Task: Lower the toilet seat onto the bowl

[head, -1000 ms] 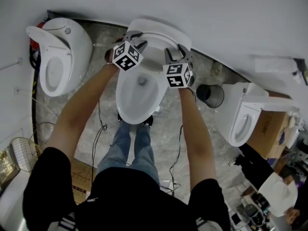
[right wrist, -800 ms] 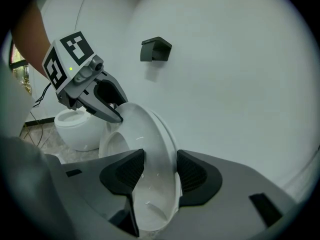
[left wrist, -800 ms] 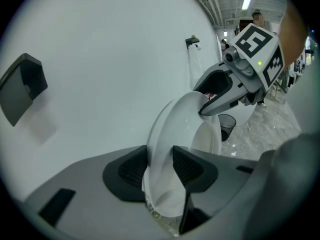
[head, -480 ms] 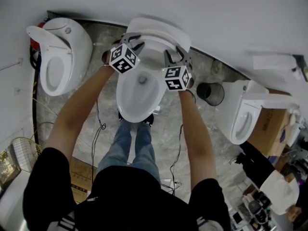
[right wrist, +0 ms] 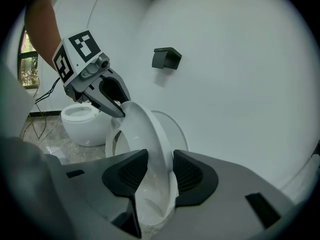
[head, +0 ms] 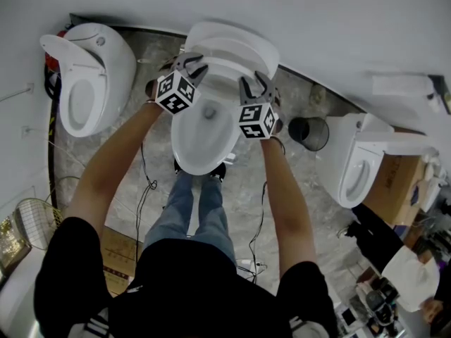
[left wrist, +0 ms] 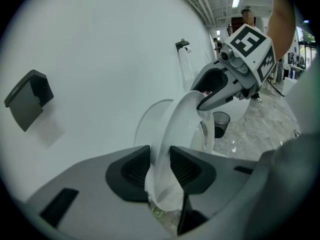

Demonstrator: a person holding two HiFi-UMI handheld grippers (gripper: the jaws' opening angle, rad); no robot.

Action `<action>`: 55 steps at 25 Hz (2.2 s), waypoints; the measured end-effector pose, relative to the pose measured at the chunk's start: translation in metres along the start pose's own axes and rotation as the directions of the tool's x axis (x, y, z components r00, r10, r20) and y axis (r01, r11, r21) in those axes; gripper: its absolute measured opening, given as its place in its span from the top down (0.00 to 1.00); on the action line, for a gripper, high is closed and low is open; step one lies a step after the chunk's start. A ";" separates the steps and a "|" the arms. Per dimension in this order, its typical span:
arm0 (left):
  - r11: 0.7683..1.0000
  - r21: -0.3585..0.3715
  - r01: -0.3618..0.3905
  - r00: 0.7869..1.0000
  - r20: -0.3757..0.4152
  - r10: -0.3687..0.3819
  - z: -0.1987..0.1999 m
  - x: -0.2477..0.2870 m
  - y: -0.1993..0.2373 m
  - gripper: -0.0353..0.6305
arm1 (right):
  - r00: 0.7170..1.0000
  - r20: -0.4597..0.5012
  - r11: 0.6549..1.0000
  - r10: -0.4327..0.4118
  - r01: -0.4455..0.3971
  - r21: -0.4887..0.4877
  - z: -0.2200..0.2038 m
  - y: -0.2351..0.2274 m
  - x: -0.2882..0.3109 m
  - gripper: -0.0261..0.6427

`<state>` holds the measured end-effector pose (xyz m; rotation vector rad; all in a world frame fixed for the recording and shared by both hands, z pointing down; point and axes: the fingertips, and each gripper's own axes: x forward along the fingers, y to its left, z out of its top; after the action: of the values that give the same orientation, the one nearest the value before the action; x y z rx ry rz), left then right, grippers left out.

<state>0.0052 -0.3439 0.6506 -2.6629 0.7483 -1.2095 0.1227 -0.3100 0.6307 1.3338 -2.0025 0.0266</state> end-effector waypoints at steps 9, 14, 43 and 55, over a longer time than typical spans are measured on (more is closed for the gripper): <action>1.000 -0.002 -0.009 1.000 0.004 0.009 -0.007 -0.022 -0.019 0.76 | 1.000 0.012 1.000 0.008 -0.008 -0.007 -0.002 0.018 -0.023 0.71; 1.000 0.004 -0.015 1.000 0.005 0.015 -0.012 -0.035 -0.034 0.76 | 0.999 0.027 1.000 0.018 -0.018 -0.013 -0.006 0.031 -0.039 0.72; 1.000 0.001 0.007 1.000 -0.030 -0.007 -0.056 -0.094 -0.111 0.77 | 0.996 0.018 0.996 0.086 -0.085 -0.030 -0.036 0.110 -0.103 0.74; 0.998 0.044 0.034 0.997 -0.076 -0.031 -0.082 -0.114 -0.150 0.76 | 0.990 -0.013 0.987 0.142 -0.142 -0.071 -0.058 0.152 -0.125 0.74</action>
<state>-0.0610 -0.1507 0.6751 -2.6157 0.6821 -1.3247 0.0573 -0.1177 0.6567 1.1429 -2.0693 0.0261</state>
